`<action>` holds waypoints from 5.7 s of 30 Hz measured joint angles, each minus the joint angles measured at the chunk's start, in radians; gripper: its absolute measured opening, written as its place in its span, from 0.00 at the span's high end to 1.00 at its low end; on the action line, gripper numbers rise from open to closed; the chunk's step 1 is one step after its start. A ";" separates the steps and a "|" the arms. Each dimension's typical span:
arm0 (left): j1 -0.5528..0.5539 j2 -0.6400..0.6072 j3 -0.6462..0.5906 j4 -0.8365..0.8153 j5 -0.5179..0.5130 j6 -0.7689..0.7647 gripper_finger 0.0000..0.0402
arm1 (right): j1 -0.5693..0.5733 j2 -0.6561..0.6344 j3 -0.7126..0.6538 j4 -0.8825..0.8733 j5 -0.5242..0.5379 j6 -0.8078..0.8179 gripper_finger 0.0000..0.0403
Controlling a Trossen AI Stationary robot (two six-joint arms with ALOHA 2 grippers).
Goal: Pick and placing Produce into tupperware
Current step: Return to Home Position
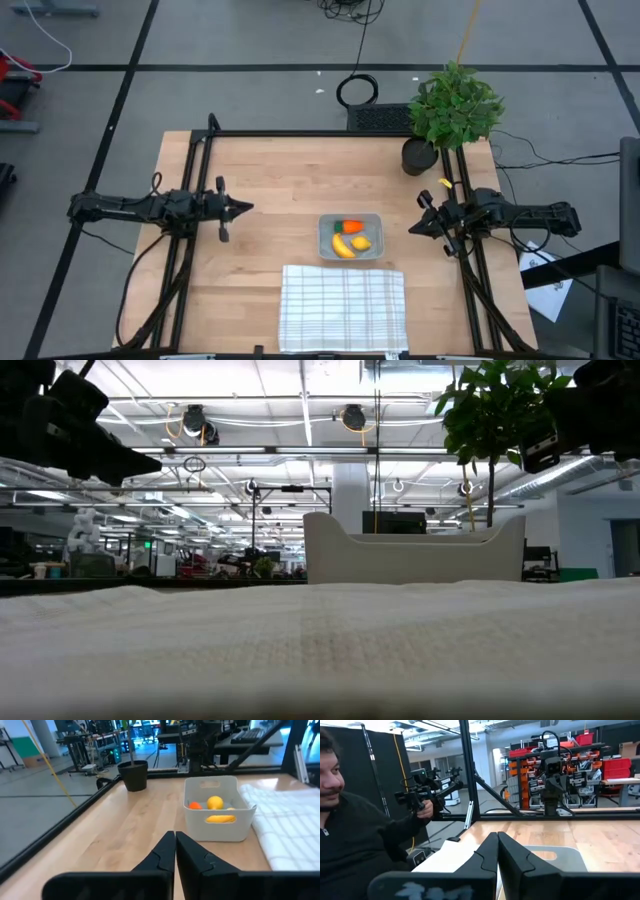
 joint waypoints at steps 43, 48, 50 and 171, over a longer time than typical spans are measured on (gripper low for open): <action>0.000 0.000 0.000 0.076 0.036 0.053 1.00 | 0.000 0.000 0.000 0.004 0.006 -0.028 1.00; 0.000 0.000 0.000 0.076 0.036 0.064 0.96 | 0.000 0.000 0.000 0.004 0.006 -0.030 1.00; 0.000 0.000 0.000 0.076 0.036 0.064 0.96 | 0.000 0.000 0.000 0.004 0.006 -0.039 1.00; 0.000 0.000 0.000 0.077 0.036 0.062 0.95 | 0.000 0.000 -0.001 0.004 0.002 -0.061 1.00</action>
